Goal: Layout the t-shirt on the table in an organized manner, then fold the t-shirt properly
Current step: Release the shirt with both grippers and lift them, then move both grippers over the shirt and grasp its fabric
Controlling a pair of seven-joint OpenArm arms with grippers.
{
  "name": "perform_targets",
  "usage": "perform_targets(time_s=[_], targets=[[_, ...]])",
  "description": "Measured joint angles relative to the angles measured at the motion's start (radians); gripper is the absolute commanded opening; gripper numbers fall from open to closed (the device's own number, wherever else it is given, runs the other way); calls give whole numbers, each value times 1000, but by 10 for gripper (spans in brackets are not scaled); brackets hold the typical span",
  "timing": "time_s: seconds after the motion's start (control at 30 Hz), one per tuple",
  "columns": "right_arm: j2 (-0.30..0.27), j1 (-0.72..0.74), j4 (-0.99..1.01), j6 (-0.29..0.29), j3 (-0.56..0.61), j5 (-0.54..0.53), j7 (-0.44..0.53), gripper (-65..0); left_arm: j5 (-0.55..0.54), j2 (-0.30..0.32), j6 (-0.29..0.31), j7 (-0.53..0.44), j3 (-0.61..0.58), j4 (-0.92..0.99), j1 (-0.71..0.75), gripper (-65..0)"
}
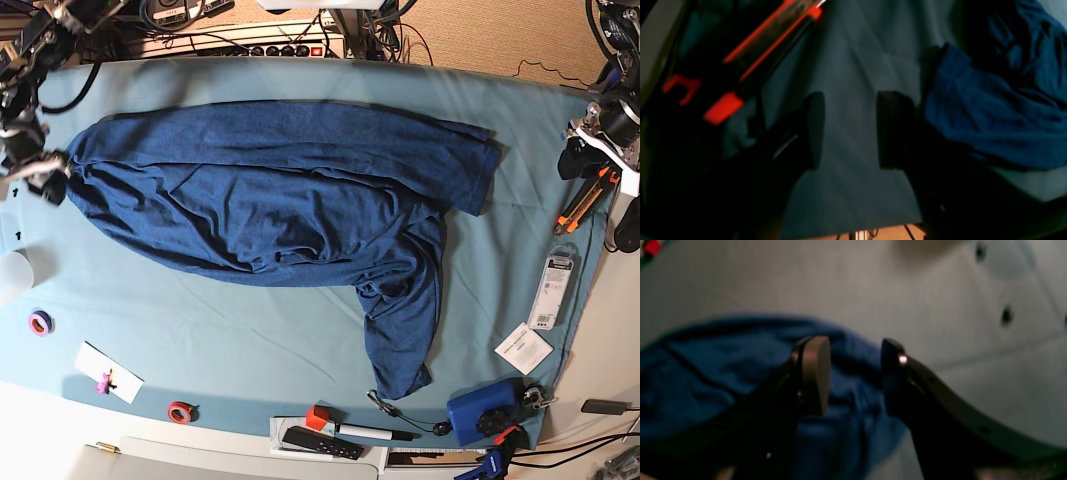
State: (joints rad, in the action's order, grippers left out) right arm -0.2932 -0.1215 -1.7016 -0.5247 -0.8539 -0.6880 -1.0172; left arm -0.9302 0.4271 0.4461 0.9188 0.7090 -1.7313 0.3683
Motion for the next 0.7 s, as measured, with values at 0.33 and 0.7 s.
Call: perform_targets(time_s=[0.33,0.7], targets=[[-3,107,0,-18,298,110,13,-397,-24,0,10,-1,-2,1,-188,-386],[92,105,0,27,647,247,72,-397,160,3,-64,-91,-397,4,-336,-386]])
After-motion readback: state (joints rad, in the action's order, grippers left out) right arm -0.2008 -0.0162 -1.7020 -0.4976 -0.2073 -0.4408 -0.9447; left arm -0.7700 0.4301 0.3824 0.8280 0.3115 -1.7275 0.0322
